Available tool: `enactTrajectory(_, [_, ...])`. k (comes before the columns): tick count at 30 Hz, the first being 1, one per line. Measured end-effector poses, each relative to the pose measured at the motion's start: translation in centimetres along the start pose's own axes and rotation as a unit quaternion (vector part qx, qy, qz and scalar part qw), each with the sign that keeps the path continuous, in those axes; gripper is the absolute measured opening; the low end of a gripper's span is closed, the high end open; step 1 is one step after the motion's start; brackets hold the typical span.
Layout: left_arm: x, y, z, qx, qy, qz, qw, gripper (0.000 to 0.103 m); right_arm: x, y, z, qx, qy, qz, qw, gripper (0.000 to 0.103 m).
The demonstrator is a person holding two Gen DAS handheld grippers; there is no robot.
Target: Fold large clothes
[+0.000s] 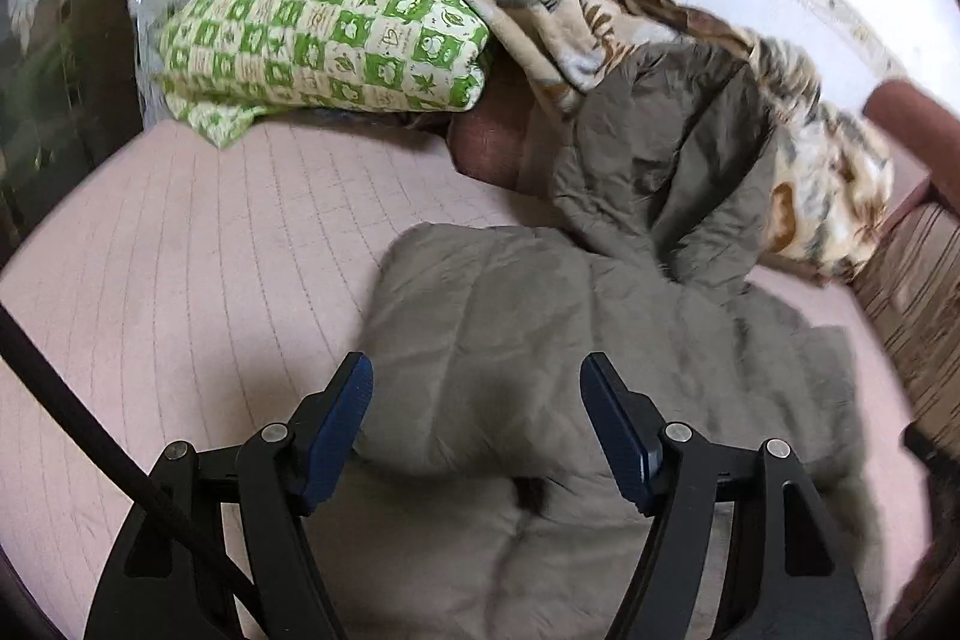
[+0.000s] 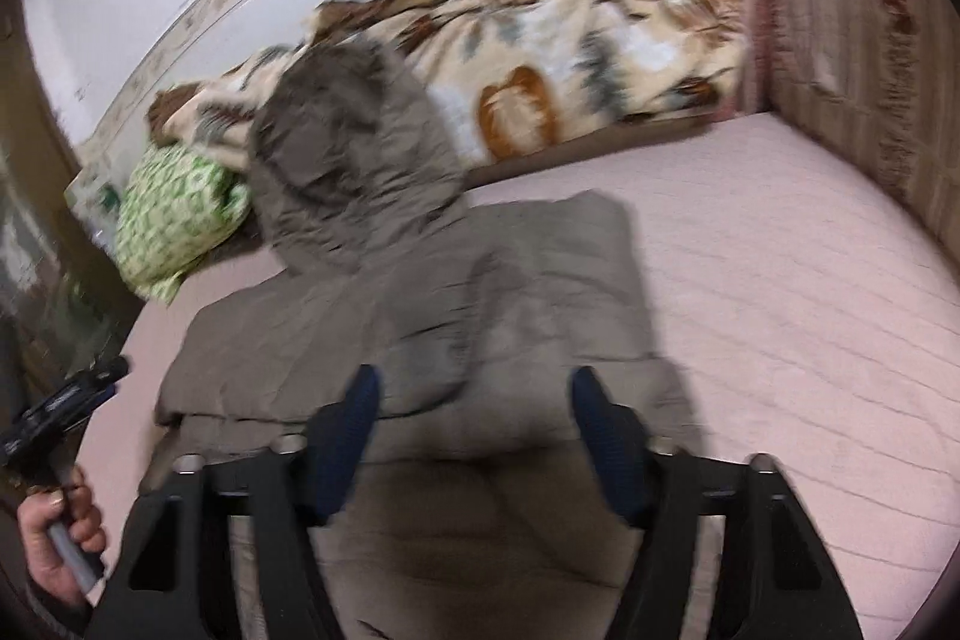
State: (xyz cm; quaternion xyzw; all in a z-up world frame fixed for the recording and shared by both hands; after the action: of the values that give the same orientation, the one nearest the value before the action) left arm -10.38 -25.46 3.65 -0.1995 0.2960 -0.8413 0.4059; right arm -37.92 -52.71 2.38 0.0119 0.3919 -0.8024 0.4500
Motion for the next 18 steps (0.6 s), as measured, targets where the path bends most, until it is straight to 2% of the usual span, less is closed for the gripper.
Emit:
enactTrajectory(4, [-1.4,1.4,0.7,0.011,0.022,0.048,0.9985,0.071,-4.1,2.3,0.9,0.002,-0.048,0.002,0.999,0.06])
enactTrajectory(7, [-1.6,2.7,0.3,0.0,0.03,0.045,0.9985,0.071,-6.3,4.0,0.6,-0.006,-0.089,-0.005,0.996,0.059])
enactTrajectory(9, [-1.2,3.9,-0.4,-0.017,0.04,0.049,0.9979,0.071,-7.0,5.9,-0.2,-0.028,-0.119,-0.019,0.992,0.059])
enactTrajectory(13, [-0.1,5.6,-2.1,-0.051,0.057,0.044,0.9961,0.071,-4.2,9.1,-1.7,-0.082,-0.095,-0.041,0.991,0.057])
enactTrajectory(18, [0.2,6.5,-3.0,-0.069,0.059,0.04,0.9951,0.077,-1.6,9.7,-1.8,-0.099,-0.061,-0.053,0.992,0.055])
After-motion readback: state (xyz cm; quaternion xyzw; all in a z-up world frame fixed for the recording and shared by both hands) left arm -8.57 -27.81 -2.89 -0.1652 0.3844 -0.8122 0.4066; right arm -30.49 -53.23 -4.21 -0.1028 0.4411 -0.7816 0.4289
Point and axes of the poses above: each gripper's, at about its wrist camera, not at the fingertips, and y roughly the way its jaws point, x to its right, z to its top, the point moved 9 cm from there along y, roughly the way its jaws point, and after that the axes turned 3 degrees about y, right-handed, at the moved point
